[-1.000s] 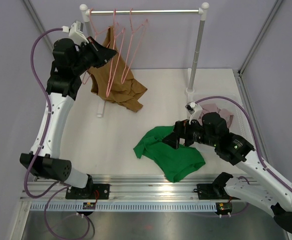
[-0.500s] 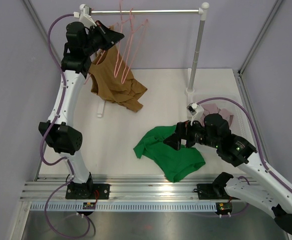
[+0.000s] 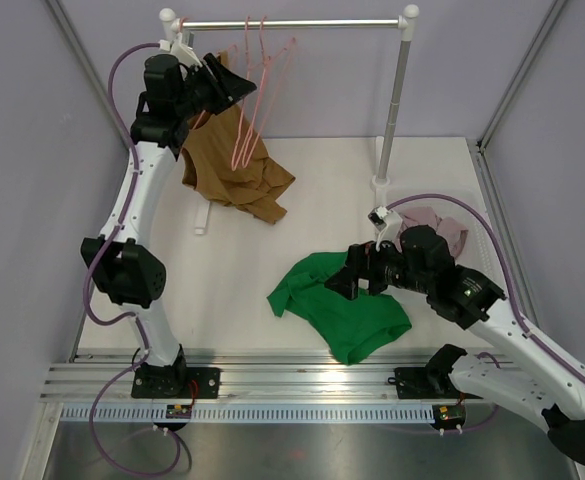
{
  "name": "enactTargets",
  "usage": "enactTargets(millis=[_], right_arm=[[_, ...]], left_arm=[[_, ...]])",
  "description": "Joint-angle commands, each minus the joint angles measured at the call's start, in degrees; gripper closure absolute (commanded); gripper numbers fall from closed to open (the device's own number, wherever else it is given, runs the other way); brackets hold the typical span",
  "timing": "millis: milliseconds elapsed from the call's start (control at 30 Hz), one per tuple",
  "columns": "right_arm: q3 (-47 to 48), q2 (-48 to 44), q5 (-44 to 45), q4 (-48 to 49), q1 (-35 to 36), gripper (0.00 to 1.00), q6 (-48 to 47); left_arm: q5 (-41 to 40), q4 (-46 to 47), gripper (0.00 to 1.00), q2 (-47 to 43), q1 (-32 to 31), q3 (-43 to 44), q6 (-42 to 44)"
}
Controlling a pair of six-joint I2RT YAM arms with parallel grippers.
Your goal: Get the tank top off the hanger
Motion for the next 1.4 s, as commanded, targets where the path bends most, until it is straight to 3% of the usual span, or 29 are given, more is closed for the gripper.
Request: enactTargets(millis=[0, 67, 133, 333, 700, 867, 1000, 1033, 1100, 1133, 1367], right_arm=[[-0.21, 3.43, 2.64, 2.32, 0.43, 0.0, -2.2], [0.58, 5.89, 3.6, 1.79, 0.43, 0.0, -2.9], [2.08, 11.33, 4.65, 0.48, 0.43, 0.01, -3.51], [4.1, 20.13, 12.46, -0.15, 2.27, 0.0, -3.96], [9.98, 44.22, 27.06, -1.02, 8.95, 0.0, -2.03], [10.52, 51.95, 27.52, 0.47, 9.31, 0.0, -1.67], [10.87, 56.53, 28.04, 1.44, 10.27, 0.28, -1.23], [11.04, 56.62, 28.39, 1.7, 10.54, 0.46, -1.23], [12.18, 56.1, 27.78, 1.44, 11.33, 0.7, -2.1], [12.71, 55.49, 27.6, 0.92, 11.5, 0.98, -2.2], [20.79, 43.54, 33.13, -7.6, 11.77, 1.0, -4.39]], left_arm=[[-0.58, -1.05, 0.45, -5.48, 0.36, 0.54, 1.85], [-2.08, -3.16, 0.35, -7.23, 0.36, 0.2, 3.42], [-3.49, -5.27, 0.01, -9.6, 0.45, -0.59, 4.83], [-2.69, -4.67, 0.01, -20.14, 1.68, -9.37, 5.28], [-16.13, -12.4, 0.01, -48.27, 1.59, -31.08, 12.22], [-19.74, -19.5, 0.01, -60.21, 1.59, -37.5, 17.22], [-22.46, -23.12, 0.01, -67.0, 1.59, -41.98, 21.27], [-23.26, -23.74, 0.01, -68.49, 1.59, -43.12, 22.67], [-25.97, -23.48, 0.01, -72.61, 1.59, -47.59, 23.64], [-27.12, -23.13, 0.01, -74.03, 1.59, -49.36, 24.08], [-36.09, -17.94, 0.01, -84.93, 1.59, -65.54, 25.85]])
